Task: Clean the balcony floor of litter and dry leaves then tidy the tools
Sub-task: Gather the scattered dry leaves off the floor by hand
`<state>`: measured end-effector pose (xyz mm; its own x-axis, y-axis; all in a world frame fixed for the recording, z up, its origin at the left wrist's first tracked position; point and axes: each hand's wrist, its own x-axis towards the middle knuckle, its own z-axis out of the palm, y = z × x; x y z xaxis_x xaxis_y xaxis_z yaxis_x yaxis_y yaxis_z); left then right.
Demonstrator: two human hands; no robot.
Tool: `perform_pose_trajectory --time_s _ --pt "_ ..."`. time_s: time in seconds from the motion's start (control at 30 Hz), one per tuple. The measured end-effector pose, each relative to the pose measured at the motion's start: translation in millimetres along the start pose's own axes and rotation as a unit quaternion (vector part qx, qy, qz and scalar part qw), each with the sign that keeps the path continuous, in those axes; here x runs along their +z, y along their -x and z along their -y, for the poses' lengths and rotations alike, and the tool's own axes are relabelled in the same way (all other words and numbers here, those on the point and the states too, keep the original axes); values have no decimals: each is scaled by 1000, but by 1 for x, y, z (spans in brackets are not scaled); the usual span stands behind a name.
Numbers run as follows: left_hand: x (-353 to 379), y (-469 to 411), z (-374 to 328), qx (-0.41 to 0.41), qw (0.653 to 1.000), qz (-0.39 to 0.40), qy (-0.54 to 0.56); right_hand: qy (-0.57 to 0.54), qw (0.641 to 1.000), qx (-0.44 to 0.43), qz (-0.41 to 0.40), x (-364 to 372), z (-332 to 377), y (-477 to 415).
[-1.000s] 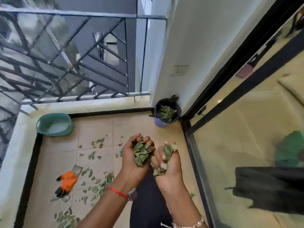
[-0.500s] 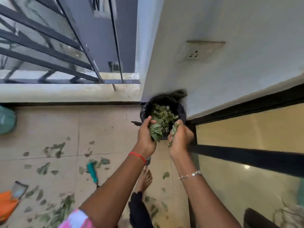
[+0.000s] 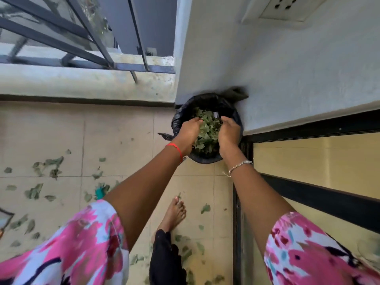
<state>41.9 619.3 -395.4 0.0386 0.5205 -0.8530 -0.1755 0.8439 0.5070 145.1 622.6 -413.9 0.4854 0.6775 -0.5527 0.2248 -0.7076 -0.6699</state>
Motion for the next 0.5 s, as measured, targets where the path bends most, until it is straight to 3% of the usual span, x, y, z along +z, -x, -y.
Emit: perform_pose_trajectory --time_s 0.1,0.2,0.5 --pt "-17 15 6 98 982 -12 -160 26 999 -34 -14 -4 5 21" --pt "-46 39 13 177 942 -13 -285 91 991 -93 -19 -1 4 53" --pt "-190 146 94 266 816 -39 -511 171 966 -179 71 50 -39 231"
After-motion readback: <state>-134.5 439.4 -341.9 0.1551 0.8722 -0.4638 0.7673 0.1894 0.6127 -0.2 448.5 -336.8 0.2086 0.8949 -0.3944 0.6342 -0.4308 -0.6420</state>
